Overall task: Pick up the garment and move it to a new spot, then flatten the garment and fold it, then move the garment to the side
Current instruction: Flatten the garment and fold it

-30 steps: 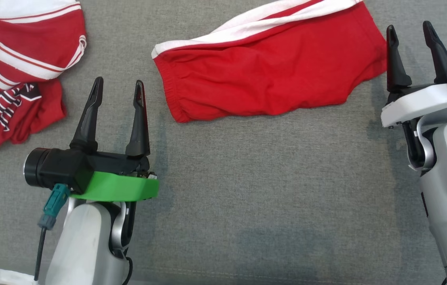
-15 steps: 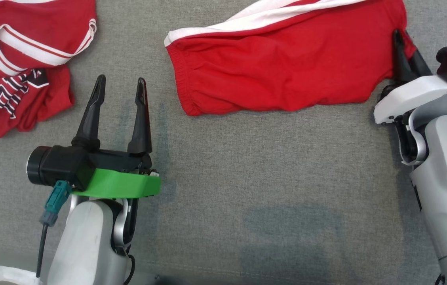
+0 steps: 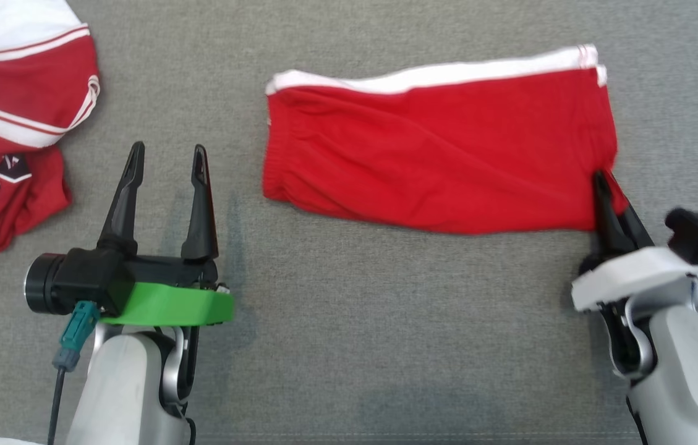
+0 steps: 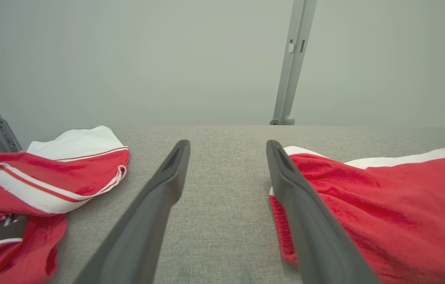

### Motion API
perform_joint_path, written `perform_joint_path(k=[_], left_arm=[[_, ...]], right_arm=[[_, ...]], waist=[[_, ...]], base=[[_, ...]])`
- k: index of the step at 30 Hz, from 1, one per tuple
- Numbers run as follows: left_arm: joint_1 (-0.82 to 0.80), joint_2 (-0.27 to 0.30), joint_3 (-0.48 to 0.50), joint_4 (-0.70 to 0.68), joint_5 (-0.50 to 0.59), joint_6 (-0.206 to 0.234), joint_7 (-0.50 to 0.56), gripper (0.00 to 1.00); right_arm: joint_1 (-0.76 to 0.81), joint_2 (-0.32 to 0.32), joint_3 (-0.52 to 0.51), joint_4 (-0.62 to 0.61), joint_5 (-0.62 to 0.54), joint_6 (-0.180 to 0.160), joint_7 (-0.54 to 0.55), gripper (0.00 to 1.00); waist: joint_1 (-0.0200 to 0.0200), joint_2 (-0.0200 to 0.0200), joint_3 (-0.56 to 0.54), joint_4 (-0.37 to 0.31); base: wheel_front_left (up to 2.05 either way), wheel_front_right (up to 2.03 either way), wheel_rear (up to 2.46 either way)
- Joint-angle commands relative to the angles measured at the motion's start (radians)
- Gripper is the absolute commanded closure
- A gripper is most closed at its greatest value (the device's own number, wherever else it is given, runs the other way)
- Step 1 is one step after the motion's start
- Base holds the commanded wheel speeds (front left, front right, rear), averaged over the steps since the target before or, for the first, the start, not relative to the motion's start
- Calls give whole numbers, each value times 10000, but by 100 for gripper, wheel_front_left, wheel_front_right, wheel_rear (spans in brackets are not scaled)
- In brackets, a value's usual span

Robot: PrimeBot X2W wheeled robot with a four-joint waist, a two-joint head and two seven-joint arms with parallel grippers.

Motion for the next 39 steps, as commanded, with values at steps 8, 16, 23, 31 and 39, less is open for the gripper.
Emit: perform_joint_path(k=[8, 16, 23, 31, 39], left_arm=[[525, 131, 61, -25, 7, 64, -33, 0], [709, 173, -50, 15, -24, 130, 36, 0], [789, 171, -138, 32, -70, 168, 78, 0], [565, 81, -420, 113, -230, 191, 86, 0], [518, 28, -586, 296, -376, 233, 18, 0]], right_arm=[[1141, 9, -707, -157, 140, -14, -1, 100], [914, 31, -675, -249, 56, -14, -161, 100], [117, 346, 299, -1063, -125, -9, 84, 100], [-1668, 815, 3234, -1283, 351, -9, 465, 100], [-2182, 838, 5657, 312, 2044, -9, 200, 100]], waist=[[0, -1, -743, -565], [0, -1, -970, -577], [0, -1, -1150, -581], [0, -1, -1194, -138], [0, -1, -1042, 488]], base=[[0, 0, 0], [0, 0, 0], [0, 0, 0], [0, 0, 0], [0, 0, 0]])
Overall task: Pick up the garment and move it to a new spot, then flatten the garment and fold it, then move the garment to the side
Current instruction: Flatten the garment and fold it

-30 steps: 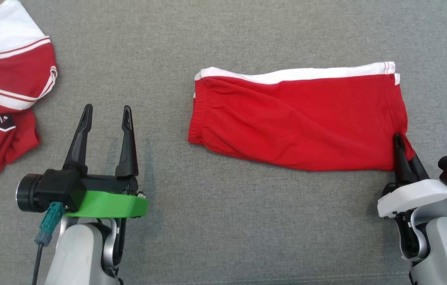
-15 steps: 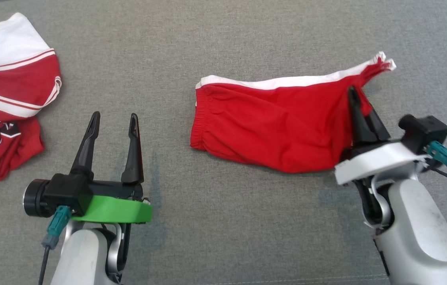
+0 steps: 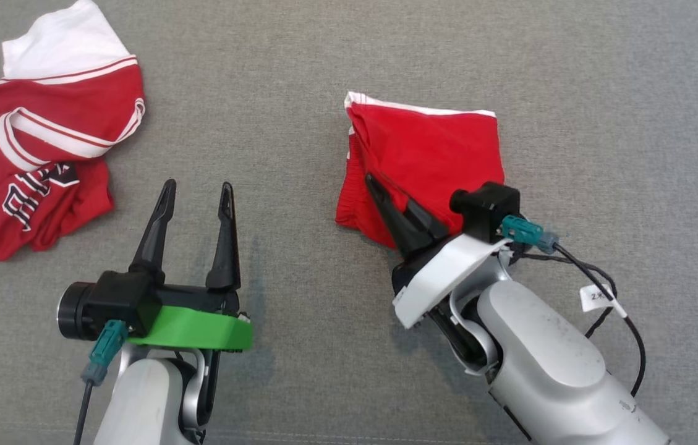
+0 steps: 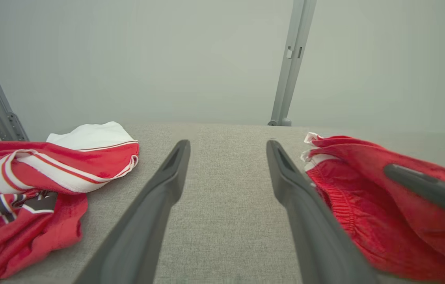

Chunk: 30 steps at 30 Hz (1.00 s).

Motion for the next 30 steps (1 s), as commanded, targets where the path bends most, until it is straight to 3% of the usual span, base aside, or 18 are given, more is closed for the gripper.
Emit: perform_joint_path(k=[1, 3, 4, 5, 6, 15, 23, 24, 30], left_arm=[[-119, -12, -31, 22, -42, 22, -46, 0], [-147, -21, -41, 58, -79, 47, -62, 0], [-162, -28, -46, 65, -96, 55, -71, 0], [-168, -31, -38, 65, -105, 77, -77, 0], [-164, -32, -37, 71, -107, 78, -79, 0], [-166, 18, 159, 51, -49, 165, -88, 0], [123, 171, 482, -134, 33, 257, -85, 0], [123, 171, 482, -134, 33, 257, -85, 0], [354, 354, 710, -254, 63, 332, -86, 0]], right_arm=[[-126, -35, 256, 297, 277, -3, -136, 100], [-261, -37, 535, 708, 480, -3, -268, 100], [-326, -38, 611, 845, 534, -3, -363, 88], [-374, -34, 722, 961, 573, -3, -452, 56], [-430, -26, 833, 1038, 572, -3, -534, 0], [-462, -43, 869, 17, -229, -3, -952, 0], [950, -334, -1760, -2090, -1848, -3, -941, 0], [950, -334, -1760, -2090, -1848, -3, -941, 0], [2214, -629, -4082, -2890, -2506, -3, -942, 0]], waist=[[0, 0, 108, 239], [0, 0, 164, 283], [0, 0, 195, 289], [0, 0, 223, 280], [0, 0, 244, 264], [0, 0, 141, -129], [0, 0, -247, -492], [0, 0, -247, -492], [0, 0, -518, -682]], base=[[0, 0, 0], [0, 0, 0], [0, 0, 0], [0, 0, 0], [0, 0, 0], [0, 0, 0], [0, 0, 0], [0, 0, 0], [0, 0, 0]])
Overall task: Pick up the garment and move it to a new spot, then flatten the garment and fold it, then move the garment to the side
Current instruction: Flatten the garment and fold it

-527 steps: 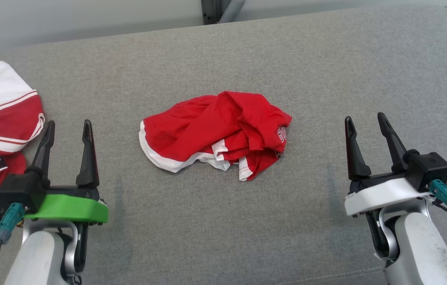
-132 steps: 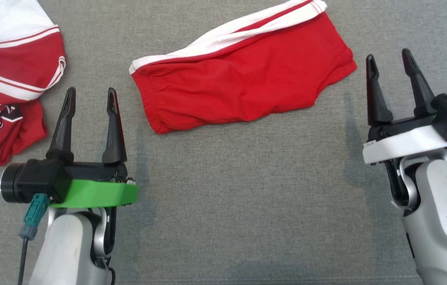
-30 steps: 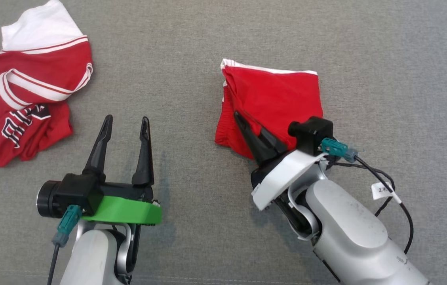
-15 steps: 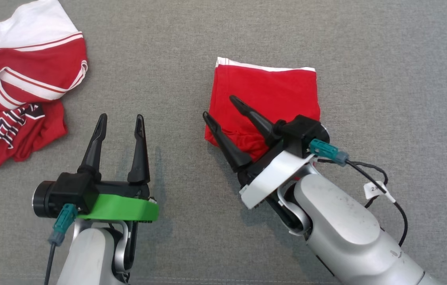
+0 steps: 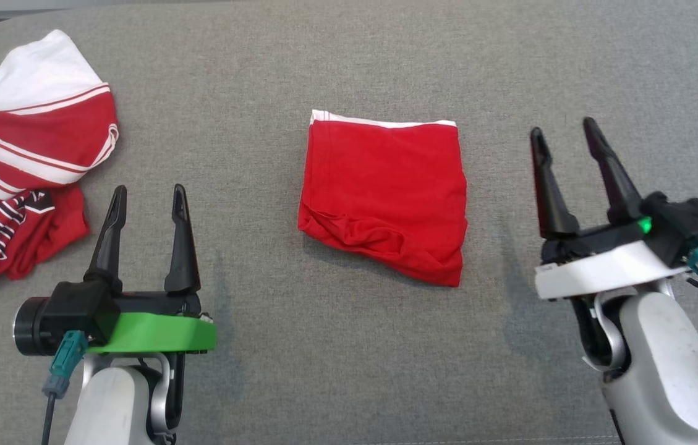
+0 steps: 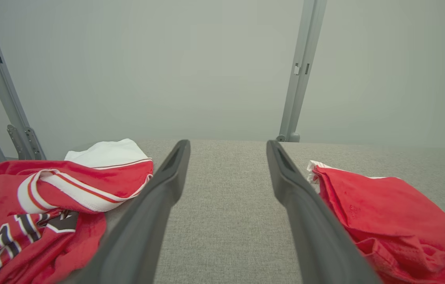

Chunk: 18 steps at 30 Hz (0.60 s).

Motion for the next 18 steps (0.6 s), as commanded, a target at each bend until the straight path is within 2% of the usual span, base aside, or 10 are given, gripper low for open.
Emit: perform_joint_path(k=[1, 7, 18], left_arm=[[136, 102, 49, -28, 96, 62, -32, 0], [520, 328, 149, -102, 138, 87, -29, 0], [1426, 704, -32, -328, 141, 56, 392, 0]], right_arm=[[234, -66, -210, -75, -80, -3, -22, 0], [1253, -169, -1157, -280, -352, -3, 180, 0], [2518, -254, -1333, -541, -289, -3, 651, 0]], waist=[[0, 0, -154, -104], [0, 0, -616, -241], [0, 0, -1757, -300]], base=[[0, 0, 0], [0, 0, 0], [0, 0, 0]])
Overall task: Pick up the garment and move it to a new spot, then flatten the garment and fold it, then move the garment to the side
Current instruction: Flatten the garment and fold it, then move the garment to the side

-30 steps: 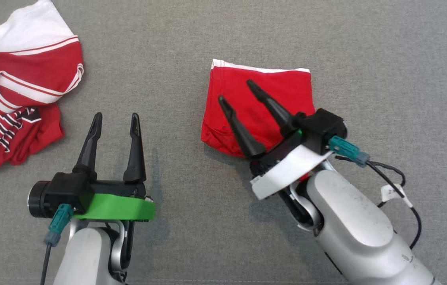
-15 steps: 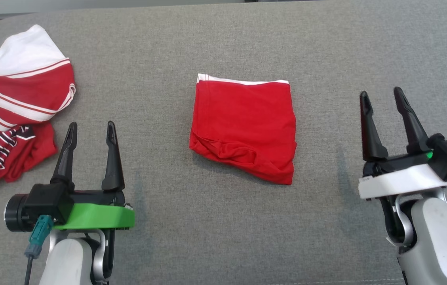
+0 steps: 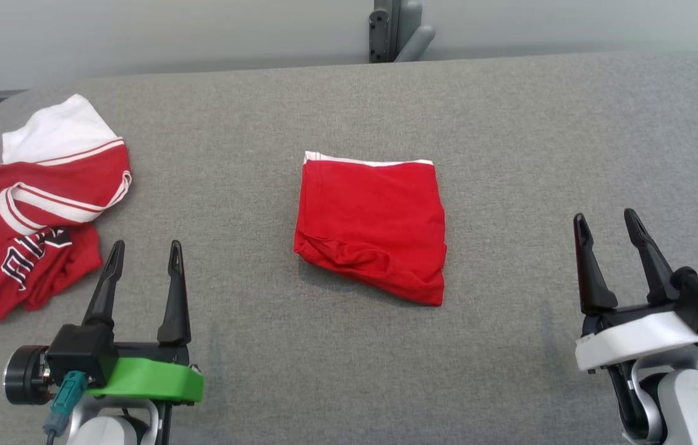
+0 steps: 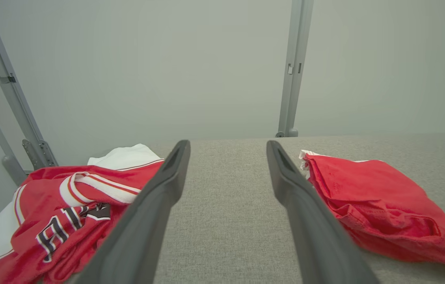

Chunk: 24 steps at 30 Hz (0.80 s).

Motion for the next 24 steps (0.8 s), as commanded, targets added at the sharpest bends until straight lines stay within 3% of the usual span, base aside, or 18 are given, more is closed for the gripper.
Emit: perform_joint_path(k=[1, 11, 24], left_arm=[[225, 124, -18, -61, -40, -32, 44, 0], [927, 448, -133, -404, -35, -36, 474, 0], [1143, 545, -258, -701, -118, 70, 841, 0]], right_arm=[[222, -58, -9, -43, 19, -3, 63, 0], [1117, -103, -168, -303, 80, -3, 485, 0], [1410, 16, -336, -542, -28, -3, 759, 0]], waist=[[0, 0, -377, 4], [0, 0, -1124, -37], [0, 0, -1195, -30]], base=[[0, 0, 0], [0, 0, 0], [0, 0, 0]])
